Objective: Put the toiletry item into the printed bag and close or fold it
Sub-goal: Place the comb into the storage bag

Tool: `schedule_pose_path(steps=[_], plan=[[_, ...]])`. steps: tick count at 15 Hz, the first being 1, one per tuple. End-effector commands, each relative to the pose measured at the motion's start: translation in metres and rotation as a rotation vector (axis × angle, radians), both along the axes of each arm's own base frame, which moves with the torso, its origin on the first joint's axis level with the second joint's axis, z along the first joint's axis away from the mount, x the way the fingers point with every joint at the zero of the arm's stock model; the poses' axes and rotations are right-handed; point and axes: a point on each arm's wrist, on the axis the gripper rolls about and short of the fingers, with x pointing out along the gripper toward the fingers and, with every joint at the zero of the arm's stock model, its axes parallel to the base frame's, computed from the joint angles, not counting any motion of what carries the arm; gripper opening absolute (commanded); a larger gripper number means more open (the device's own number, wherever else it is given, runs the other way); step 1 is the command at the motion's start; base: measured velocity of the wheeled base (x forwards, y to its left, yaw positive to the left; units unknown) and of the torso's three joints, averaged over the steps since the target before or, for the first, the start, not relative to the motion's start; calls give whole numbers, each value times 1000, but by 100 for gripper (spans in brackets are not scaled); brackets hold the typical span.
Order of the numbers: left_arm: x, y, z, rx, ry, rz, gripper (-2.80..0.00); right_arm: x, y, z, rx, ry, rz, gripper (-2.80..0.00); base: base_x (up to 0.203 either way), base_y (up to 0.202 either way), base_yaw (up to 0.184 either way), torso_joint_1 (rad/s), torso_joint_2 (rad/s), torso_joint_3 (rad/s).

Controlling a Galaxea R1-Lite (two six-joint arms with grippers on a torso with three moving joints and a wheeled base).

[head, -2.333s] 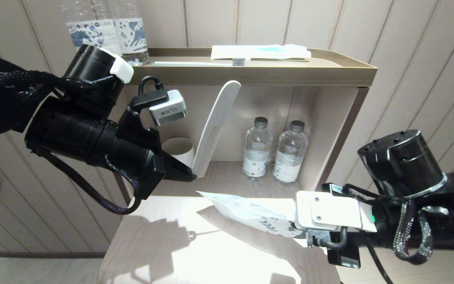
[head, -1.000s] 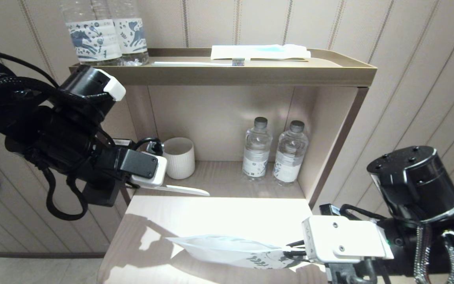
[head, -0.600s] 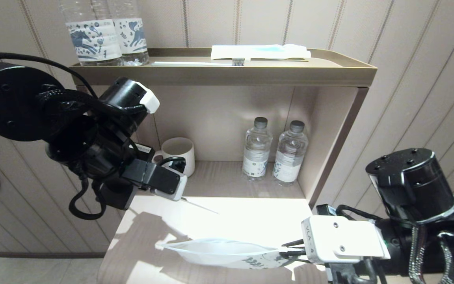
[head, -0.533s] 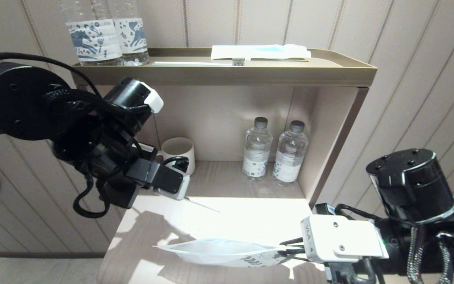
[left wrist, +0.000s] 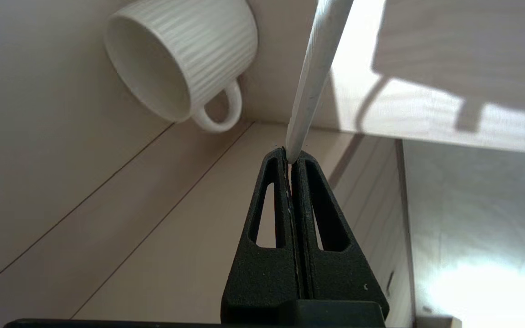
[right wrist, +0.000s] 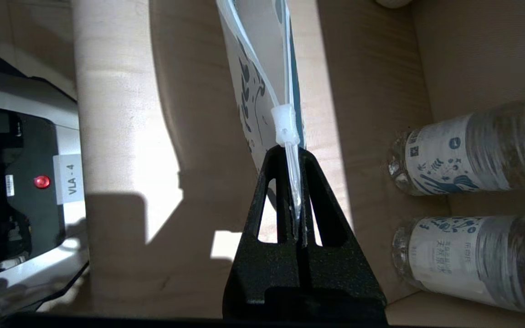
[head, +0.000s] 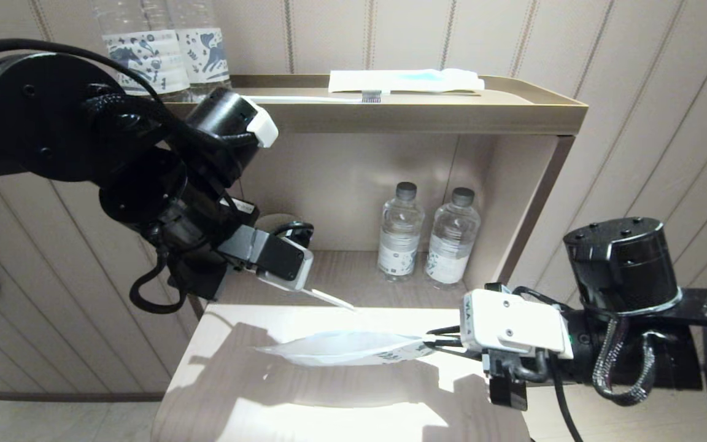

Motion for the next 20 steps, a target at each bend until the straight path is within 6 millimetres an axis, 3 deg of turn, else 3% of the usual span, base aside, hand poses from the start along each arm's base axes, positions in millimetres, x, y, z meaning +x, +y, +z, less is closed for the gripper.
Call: schedule_pose_path(steps=[1, 5, 10, 16, 20], plan=[[1, -5, -2, 23, 3, -8, -280, 4, 1, -4, -5, 0, -4, -280, 0, 0, 0, 0, 0, 0], [-3, -17, -25, 124, 46, -16, -280, 21, -2, -11, 7, -16, -47, -280, 0, 0, 0, 0, 0, 0], [-1, -29, -32, 153, 34, -23, -280, 28, 1, -17, 17, -23, -54, -280, 0, 0, 0, 0, 0, 0], [8, -42, -24, 143, -36, 38, -280, 21, -1, -20, 51, -79, -53, -280, 0, 0, 0, 0, 0, 0], [-8, -45, -19, 169, -33, 63, -280, 19, -2, -23, 49, -77, -54, -280, 0, 0, 0, 0, 0, 0]])
